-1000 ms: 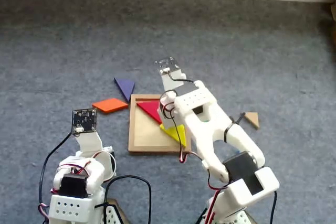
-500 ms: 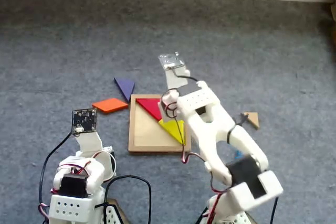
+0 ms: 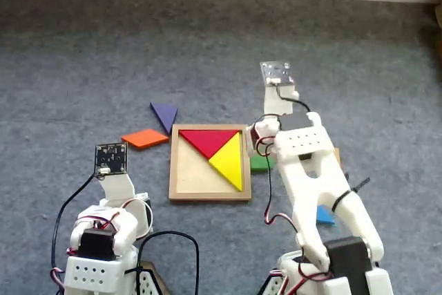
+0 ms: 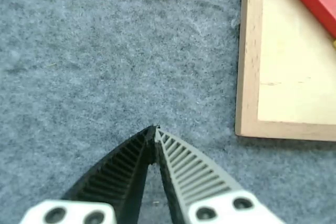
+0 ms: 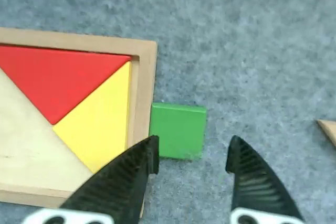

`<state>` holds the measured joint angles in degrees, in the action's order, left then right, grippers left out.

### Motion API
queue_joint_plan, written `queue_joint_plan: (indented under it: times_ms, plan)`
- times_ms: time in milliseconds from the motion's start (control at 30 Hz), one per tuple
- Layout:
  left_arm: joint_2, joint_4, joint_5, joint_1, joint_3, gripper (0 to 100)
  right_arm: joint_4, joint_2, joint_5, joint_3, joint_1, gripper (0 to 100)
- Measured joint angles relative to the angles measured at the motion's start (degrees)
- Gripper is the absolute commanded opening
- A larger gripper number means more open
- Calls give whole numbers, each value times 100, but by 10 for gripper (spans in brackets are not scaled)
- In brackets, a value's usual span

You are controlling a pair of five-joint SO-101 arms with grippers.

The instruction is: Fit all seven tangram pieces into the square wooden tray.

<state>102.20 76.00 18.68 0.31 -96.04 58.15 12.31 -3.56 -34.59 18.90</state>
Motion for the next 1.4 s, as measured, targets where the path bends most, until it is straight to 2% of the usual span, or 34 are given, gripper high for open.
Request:
queue_joint_plan:
  times_ms: [267, 467, 733, 900, 1167, 1400]
  plan:
    - [0, 0, 0, 0, 0, 6, -440, -1415, 0, 167, 9, 241]
    - [0, 0, 0, 0, 0, 6, -273, -1996, 0, 668, -18, 241]
    - [0, 0, 0, 0, 0, 6, 35, -2084, -9, 826, -18, 166]
    - [0, 0, 0, 0, 0, 6, 44, -2084, -9, 826, -149, 163]
    - [0, 0, 0, 0, 0, 6, 440, -2171, 598, 1257, -976, 163]
    - [0, 0, 0, 0, 0, 6, 1222, -2207, 466, 1802, -941, 172]
